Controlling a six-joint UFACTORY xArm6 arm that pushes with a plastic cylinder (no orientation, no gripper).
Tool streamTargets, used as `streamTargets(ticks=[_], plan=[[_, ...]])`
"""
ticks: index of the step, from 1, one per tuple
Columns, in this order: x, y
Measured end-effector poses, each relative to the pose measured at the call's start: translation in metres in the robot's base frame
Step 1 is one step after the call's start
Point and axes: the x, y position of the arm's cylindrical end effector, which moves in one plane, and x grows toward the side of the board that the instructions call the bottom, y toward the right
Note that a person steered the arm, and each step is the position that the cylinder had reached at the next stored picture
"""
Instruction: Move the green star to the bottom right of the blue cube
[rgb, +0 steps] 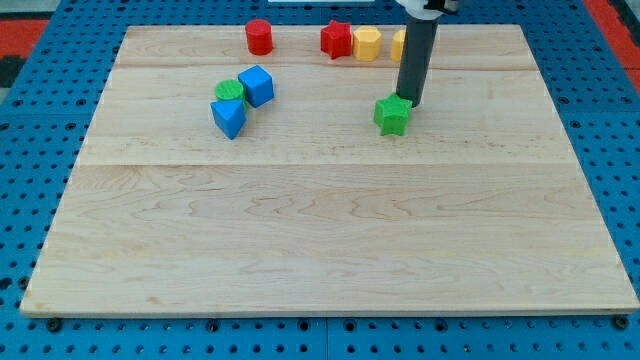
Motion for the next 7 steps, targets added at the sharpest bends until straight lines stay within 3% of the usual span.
streamTargets(ticks=[1, 2, 3, 7], plan=[[0.016, 0.053], [0.039, 0.0], [0.023, -0.046], [0.008, -0.026]])
